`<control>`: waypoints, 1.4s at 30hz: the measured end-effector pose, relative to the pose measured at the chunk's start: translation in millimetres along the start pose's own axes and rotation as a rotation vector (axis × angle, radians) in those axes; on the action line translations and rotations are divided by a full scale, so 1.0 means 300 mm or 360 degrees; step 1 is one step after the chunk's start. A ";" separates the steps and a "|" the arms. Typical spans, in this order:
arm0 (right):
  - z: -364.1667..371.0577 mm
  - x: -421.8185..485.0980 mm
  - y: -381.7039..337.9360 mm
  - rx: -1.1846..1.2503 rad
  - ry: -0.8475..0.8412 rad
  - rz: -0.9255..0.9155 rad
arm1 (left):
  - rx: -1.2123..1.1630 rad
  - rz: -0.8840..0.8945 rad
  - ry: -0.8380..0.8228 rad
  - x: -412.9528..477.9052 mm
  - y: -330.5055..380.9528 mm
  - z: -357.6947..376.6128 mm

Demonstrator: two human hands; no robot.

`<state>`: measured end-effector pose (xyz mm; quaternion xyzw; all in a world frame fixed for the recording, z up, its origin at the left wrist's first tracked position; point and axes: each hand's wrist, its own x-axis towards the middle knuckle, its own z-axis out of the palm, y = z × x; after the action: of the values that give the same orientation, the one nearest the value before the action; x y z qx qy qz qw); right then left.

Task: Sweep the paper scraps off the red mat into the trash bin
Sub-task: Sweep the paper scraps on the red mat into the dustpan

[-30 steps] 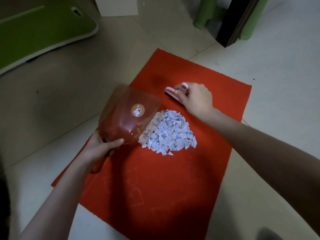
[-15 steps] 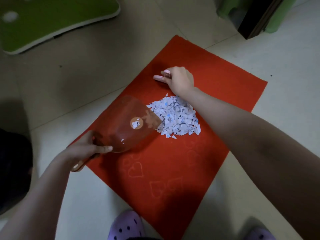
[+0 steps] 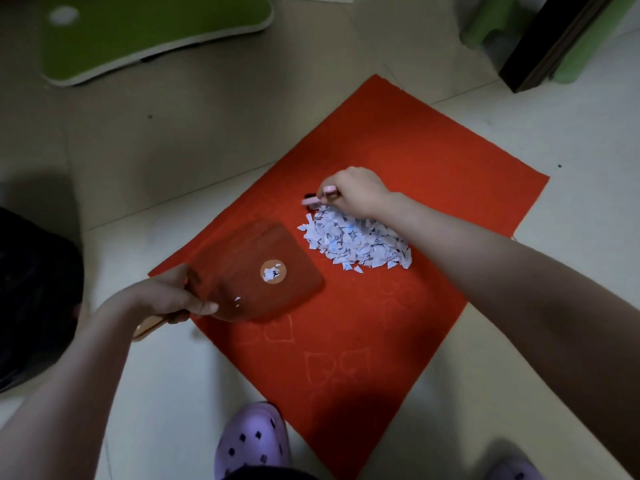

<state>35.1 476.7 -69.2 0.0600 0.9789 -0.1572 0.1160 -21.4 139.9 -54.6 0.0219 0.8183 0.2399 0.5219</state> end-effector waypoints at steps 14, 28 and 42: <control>-0.129 -0.169 0.104 0.0017 0.0335 0.0023 | 0.0110 0.0043 -0.0045 0.026 0.077 0.021; 0.029 -0.132 0.093 0.0474 0.0513 0.0689 | 0.0117 0.0062 -0.0026 0.061 0.175 0.059; 0.092 -0.199 -0.131 0.0364 0.0253 0.0082 | 0.0160 0.0139 -0.0036 0.053 0.201 0.085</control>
<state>92.4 425.8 -68.5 0.1101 0.9589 -0.2593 0.0345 -19.6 207.3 -51.6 0.0864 0.8217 0.2206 0.5183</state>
